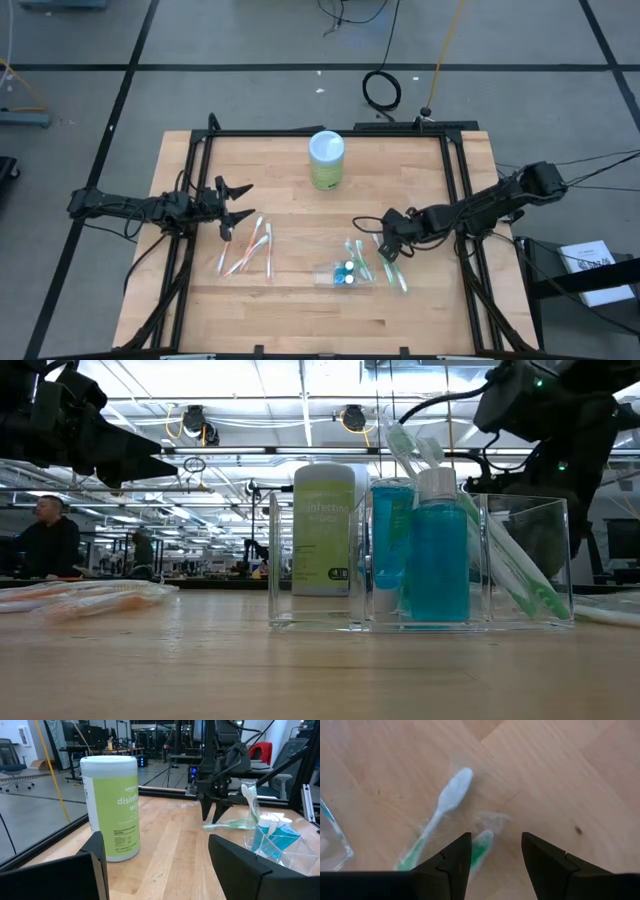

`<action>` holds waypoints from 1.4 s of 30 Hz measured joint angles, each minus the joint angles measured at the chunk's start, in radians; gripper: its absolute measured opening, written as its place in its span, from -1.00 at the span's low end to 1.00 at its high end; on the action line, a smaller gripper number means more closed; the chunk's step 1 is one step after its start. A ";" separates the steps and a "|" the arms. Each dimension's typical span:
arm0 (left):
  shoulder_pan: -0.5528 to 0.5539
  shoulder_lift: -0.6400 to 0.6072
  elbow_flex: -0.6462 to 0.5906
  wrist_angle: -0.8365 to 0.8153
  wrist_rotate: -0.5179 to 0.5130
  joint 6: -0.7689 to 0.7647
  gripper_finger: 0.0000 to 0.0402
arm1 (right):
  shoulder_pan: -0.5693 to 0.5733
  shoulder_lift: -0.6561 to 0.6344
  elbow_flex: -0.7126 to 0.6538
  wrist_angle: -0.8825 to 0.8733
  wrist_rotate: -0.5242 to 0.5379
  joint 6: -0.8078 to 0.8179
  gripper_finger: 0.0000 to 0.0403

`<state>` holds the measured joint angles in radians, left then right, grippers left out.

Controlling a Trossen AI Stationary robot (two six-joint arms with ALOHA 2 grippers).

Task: Pick & Place toothbrushing station
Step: Put the green toothbrush into the right section of the transparent organizer

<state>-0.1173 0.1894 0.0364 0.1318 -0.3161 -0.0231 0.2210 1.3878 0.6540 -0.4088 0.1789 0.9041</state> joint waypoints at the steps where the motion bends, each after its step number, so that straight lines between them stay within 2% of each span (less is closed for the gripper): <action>1: 0.000 0.000 0.000 0.000 0.000 0.000 0.12 | 0.001 0.001 0.000 0.007 0.000 0.006 -0.20; 13: 0.000 0.000 0.000 0.000 0.000 0.000 0.12 | 0.025 0.002 -0.008 0.025 0.003 0.126 -0.29; 19: 0.000 0.000 0.000 0.000 0.000 0.000 0.12 | 0.042 0.002 -0.008 0.011 0.003 0.125 -0.39; 34: 0.000 0.000 0.000 0.000 0.000 0.000 0.12 | 0.012 -0.006 -0.008 -0.004 0.008 -0.056 -0.92; 42: 0.000 0.000 0.000 0.000 0.000 0.000 0.12 | -0.026 -0.048 -0.008 -0.003 0.143 -0.203 -0.99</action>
<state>-0.1176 0.1894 0.0364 0.1316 -0.3161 -0.0231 0.1949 1.3395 0.6456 -0.4121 0.3220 0.7010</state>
